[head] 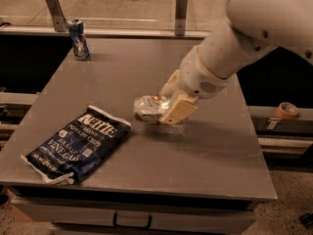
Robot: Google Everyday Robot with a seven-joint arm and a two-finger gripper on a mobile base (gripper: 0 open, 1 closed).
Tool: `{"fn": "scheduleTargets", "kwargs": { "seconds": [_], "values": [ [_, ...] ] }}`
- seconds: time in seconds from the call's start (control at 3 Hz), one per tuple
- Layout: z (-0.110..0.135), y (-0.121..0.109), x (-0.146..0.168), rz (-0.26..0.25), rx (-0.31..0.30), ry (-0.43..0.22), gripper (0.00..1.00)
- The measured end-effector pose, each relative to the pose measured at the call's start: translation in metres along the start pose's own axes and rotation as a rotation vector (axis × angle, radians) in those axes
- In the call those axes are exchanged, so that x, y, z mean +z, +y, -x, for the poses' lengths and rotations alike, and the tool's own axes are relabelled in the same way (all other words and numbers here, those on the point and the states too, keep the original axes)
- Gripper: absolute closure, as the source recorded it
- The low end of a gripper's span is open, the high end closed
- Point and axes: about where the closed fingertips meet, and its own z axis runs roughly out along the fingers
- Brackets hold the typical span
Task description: Move 7up can near blue chip bag
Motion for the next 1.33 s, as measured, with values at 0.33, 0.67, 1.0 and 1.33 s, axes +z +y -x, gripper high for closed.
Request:
{"fn": "scheduleTargets", "kwargs": {
  "seconds": [0.33, 0.67, 1.0, 1.33],
  "values": [
    [0.034, 0.019, 0.026, 0.057, -0.091, -0.030, 0.82],
    [0.042, 0.025, 0.045, 0.082, -0.115, -0.032, 0.59],
    [0.044, 0.025, 0.056, 0.085, -0.118, -0.030, 0.35],
    [0.041, 0.022, 0.057, 0.078, -0.113, -0.030, 0.13]
  ]
}}
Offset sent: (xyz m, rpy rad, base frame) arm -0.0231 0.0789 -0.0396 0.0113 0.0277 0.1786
